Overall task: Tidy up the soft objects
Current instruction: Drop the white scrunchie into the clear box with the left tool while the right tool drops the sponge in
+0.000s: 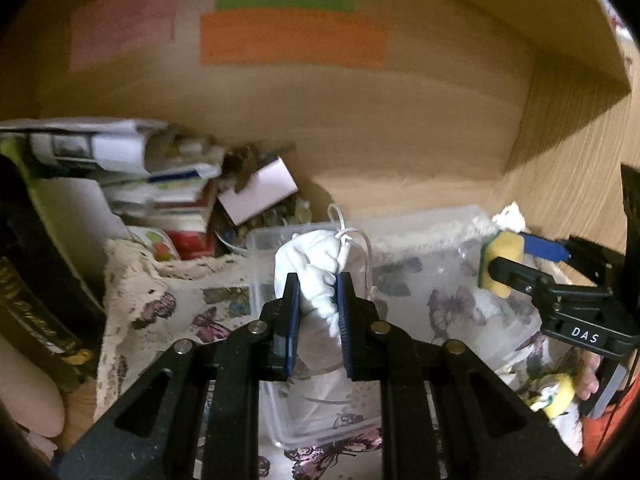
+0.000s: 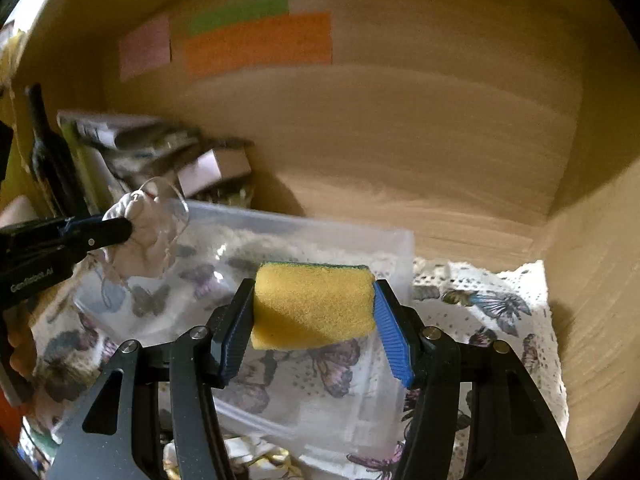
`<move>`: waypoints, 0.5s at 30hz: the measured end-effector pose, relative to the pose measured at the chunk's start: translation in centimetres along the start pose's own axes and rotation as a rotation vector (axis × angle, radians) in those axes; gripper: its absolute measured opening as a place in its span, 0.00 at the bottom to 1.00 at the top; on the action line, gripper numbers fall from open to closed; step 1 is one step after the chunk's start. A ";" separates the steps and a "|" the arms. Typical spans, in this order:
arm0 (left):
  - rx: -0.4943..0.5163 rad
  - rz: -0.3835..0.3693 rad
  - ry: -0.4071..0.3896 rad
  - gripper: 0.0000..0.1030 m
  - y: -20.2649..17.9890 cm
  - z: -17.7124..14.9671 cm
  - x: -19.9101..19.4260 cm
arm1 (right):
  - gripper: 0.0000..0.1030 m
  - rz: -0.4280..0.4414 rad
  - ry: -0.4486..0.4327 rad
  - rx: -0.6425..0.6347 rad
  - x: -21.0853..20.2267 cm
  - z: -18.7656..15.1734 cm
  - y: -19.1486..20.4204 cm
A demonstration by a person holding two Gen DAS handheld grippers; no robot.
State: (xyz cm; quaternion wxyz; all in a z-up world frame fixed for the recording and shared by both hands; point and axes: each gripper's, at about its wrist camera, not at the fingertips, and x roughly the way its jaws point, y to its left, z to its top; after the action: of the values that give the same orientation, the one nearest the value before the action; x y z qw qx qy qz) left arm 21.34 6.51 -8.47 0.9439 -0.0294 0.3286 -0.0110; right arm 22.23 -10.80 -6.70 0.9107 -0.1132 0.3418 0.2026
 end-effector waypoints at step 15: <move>0.033 0.011 0.085 0.42 -0.9 -1.2 2.6 | 0.67 0.023 0.060 -0.008 1.6 -0.1 -0.1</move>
State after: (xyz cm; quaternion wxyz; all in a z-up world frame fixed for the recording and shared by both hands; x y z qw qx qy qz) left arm 22.63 5.45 -10.92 0.9295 -0.0117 0.3684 -0.0123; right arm 23.31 -10.40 -7.87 0.8971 -0.1189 0.3695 0.2108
